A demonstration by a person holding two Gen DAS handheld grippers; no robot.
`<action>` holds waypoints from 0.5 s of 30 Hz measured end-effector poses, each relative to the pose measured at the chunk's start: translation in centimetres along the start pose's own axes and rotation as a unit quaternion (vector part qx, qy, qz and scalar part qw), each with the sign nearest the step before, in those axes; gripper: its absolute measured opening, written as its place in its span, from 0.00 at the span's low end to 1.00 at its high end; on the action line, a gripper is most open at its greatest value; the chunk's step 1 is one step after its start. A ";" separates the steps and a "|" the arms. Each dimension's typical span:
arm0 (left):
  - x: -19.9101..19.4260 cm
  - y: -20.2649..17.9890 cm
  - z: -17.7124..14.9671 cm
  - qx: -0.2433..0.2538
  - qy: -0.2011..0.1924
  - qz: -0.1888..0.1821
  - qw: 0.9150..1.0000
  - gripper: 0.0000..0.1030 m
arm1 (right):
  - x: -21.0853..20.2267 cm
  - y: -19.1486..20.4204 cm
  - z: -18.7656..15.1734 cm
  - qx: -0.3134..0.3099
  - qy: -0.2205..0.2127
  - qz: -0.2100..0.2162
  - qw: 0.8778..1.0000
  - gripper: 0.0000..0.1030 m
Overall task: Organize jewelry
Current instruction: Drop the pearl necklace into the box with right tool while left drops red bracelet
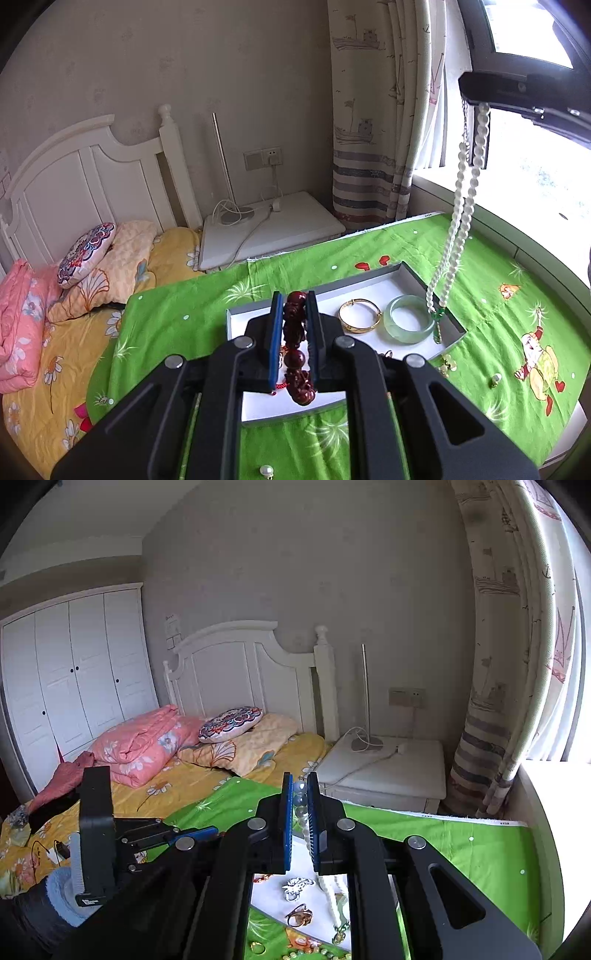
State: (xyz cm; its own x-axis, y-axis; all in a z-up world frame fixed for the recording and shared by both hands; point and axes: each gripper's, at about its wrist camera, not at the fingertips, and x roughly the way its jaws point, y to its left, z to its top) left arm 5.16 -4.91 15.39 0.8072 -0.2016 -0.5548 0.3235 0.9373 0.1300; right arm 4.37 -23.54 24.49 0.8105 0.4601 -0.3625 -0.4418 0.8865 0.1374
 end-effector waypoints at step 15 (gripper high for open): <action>7.2 2.8 -3.9 -0.075 0.049 0.000 0.996 0.11 | 8.6 0.5 1.2 0.024 0.007 0.031 0.999 0.10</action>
State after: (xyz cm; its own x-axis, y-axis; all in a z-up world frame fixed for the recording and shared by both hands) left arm 9.93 -2.63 8.55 0.7529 -0.1802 -0.6330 0.2406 0.9706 0.0099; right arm 11.52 -19.08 22.53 0.7764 0.5140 -0.3646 -0.4717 0.8577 0.2045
